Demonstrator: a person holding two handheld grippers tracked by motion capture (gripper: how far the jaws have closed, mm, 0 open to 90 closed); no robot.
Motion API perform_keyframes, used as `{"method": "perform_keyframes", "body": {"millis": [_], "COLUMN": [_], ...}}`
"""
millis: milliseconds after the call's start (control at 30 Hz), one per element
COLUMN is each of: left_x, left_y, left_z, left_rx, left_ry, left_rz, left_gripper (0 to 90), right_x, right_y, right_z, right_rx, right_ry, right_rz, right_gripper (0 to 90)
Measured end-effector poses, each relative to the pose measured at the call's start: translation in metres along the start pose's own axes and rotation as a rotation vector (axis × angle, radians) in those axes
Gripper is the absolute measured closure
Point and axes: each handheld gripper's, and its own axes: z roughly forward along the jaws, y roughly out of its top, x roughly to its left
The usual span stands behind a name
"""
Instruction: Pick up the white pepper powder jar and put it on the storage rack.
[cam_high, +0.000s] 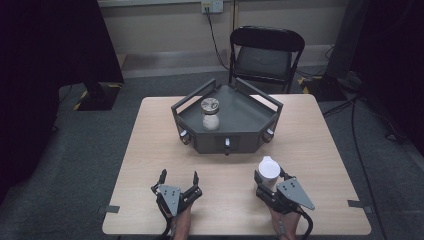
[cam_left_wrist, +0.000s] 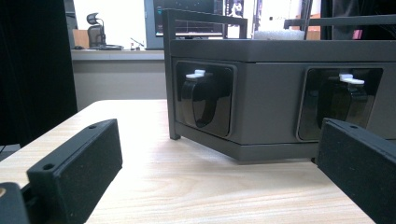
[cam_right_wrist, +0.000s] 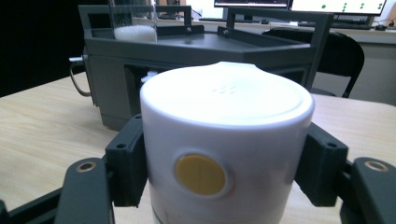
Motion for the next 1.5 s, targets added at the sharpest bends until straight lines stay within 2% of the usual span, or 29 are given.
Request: {"method": "perform_keyframes", "body": {"millis": [267,800,1000,1200,1367,1500], "left_x": [0.000,0.000,0.000,0.000,0.000,0.000], "left_y": [0.000,0.000,0.000,0.000,0.000,0.000], "left_z": [0.000,0.000,0.000,0.000,0.000,0.000], "left_rx": [0.000,0.000,0.000,0.000,0.000,0.000], "left_ry": [0.000,0.000,0.000,0.000,0.000,0.000], "left_rz": [0.000,0.000,0.000,0.000,0.001,0.001], "left_gripper": [0.1,0.2,0.0,0.0,0.2,0.2], "right_x": [-0.004,-0.018,-0.023,-0.032,-0.034,-0.034], "right_y": [0.013,0.036,0.050,0.062,0.073,0.079], "right_z": [0.003,0.011,0.017,0.026,0.035,0.041], "right_rx": [0.001,-0.012,-0.013,-0.038,-0.048,-0.046], "right_ry": [0.017,0.046,0.061,0.108,0.130,0.144], "right_rz": [-0.010,-0.001,-0.013,-0.003,-0.012,-0.001], "right_gripper": [30.2,30.2,30.2,30.2,30.2,30.2]}}
